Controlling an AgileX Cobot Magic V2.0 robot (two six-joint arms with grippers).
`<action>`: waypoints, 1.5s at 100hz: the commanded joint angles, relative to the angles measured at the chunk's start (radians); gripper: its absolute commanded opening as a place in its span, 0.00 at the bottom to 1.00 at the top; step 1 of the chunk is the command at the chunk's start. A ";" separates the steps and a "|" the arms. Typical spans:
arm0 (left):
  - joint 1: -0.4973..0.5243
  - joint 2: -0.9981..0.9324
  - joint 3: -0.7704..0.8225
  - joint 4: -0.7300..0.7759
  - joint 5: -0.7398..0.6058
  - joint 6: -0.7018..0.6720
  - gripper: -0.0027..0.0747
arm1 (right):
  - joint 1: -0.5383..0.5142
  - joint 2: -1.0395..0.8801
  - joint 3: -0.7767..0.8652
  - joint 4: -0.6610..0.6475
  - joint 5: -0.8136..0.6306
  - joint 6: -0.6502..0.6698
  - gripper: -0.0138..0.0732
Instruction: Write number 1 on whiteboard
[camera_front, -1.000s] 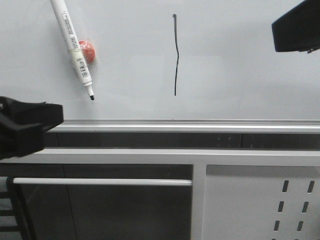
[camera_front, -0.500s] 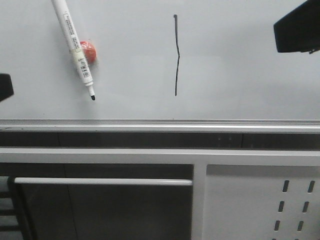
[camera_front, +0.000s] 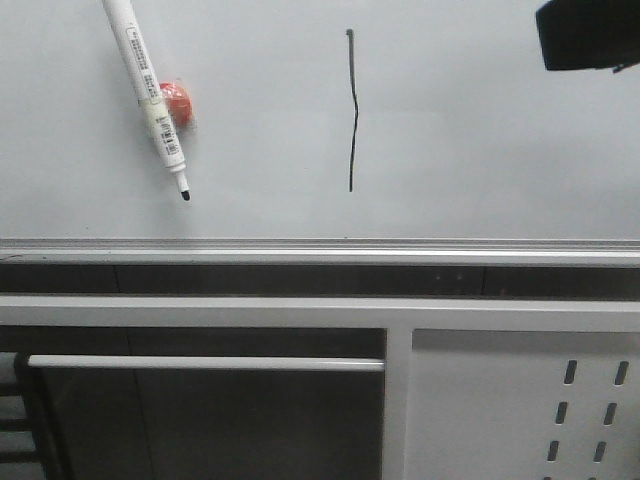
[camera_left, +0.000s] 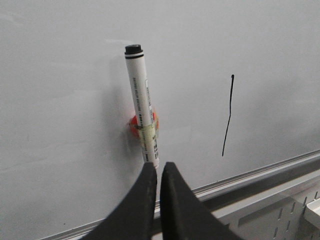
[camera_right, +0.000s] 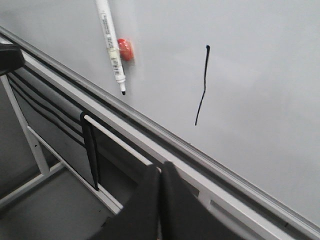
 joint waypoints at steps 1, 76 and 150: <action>-0.005 -0.013 -0.035 -0.009 -0.103 0.003 0.01 | 0.038 -0.023 -0.038 -0.078 -0.082 -0.013 0.08; -0.005 -0.073 -0.247 0.050 0.156 0.127 0.01 | 0.186 -0.181 -0.088 -0.103 -0.539 -0.124 0.08; 0.070 -0.730 -0.562 0.020 1.333 0.285 0.01 | 0.186 -0.145 -0.104 -0.103 -0.452 -0.124 0.08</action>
